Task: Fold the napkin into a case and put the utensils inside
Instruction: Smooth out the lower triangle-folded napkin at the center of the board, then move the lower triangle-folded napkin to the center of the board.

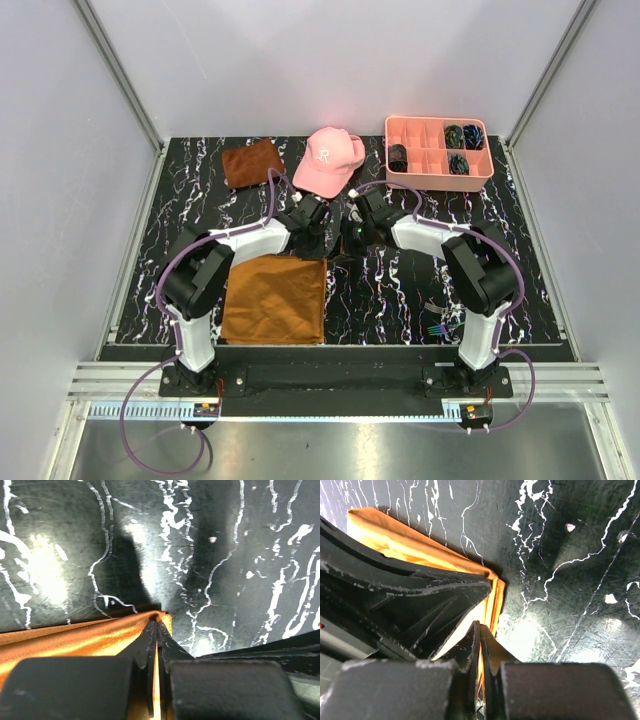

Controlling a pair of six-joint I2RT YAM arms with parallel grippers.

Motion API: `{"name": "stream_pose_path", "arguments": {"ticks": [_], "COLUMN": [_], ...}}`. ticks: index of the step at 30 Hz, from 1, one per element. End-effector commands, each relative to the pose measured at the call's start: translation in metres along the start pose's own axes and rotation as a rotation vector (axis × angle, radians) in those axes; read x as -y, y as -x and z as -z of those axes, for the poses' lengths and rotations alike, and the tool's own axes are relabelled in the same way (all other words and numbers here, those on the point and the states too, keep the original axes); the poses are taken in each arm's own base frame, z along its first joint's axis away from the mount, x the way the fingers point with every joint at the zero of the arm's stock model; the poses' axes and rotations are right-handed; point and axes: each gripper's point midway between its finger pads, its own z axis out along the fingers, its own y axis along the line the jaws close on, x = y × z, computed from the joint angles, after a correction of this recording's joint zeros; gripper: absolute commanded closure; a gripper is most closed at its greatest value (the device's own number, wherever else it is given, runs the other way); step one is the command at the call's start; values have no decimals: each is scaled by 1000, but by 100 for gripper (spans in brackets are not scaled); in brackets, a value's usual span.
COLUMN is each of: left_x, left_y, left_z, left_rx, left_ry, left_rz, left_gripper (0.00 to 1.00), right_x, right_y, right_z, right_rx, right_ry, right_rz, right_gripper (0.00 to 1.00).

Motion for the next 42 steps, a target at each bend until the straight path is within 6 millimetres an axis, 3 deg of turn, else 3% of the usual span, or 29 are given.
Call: {"name": "stream_pose_path", "arguments": {"ticks": [1, 2, 3, 6, 7, 8, 9, 10, 11, 12, 13, 15, 16, 18, 21, 23, 24, 27, 30, 31, 37, 42], "left_x": [33, 34, 34, 28, 29, 21, 19, 19, 10, 7, 4, -12, -15, -33, -58, -73, -80, -95, -103, -105, -117, -115], "left_y": [16, 15, 16, 20, 32, 27, 28, 37, 28, 26, 29, 9, 9, -9, -15, -24, -21, -22, -19, -18, -7, 10], "left_z": [8, 8, 9, 30, 54, 62, 73, 98, 104, 113, 133, 137, 153, 153, 170, 170, 174, 182, 186, 186, 181, 175], "left_rx": [41, 33, 33, 79, 141, 143, 160, 212, 203, 210, 242, 214, 238, 212, 249, 237, 254, 260, 276, 277, 269, 260], "left_ry": [-133, -135, -135, -138, -157, -143, -151, -185, -177, -182, -211, -202, -236, -217, -196, -168, -161, -136, -120, -114, -110, -143], "left_rz": [15, 15, 15, 38, 40, 43, 43, 46, 49, 54, 67, 87, 108, 129, 169, 178, 191, 194, 199, 201, 245, 264], "left_gripper": [92, 85, 72, 47, 43, 37, 37, 36, 36, 36, 36, 36, 36, 36, 35, 35, 35, 35, 34, 34, 34, 34], "right_x": [2, 2, 0, 2, 0, -9, -5, -9, -17, -27, -35, -53, -54, -53, -46, -27, -32, -19, -11, -4, 19, 41], "right_y": [1, 0, -1, -26, -35, -46, -61, -72, -80, -100, -110, -132, -136, -137, -128, -127, -119, -116, -111, -111, -100, -84], "right_z": [2, 5, 12, 26, 29, 34, 34, 34, 35, 30, 28, 18, 14, 4, -9, -15, -17, -20, -20, -22, -27, -23], "right_rx": [15, 19, 27, -9, -23, -33, -62, -87, -93, -122, -136, -176, -179, -169, -143, -151, -137, -136, -126, -133, -132, -108], "right_ry": [-4, -7, -6, 5, 14, 35, 30, 45, 62, 86, 107, 145, 146, 152, 103, 8, 3, -67, -103, -119, -173, -216], "right_rz": [13, 17, 22, 15, 17, 27, 18, 23, 14, 40, 47, 50, 46, 25, 42, 56, 69, 77, 72, 70, 64, 27], "right_gripper": [94, 94, 94, 91, 88, 77, 73, 70, 62, 58, 54, 46, 43, 40, 40, 43, 44, 50, 52, 59, 69, 92]}}
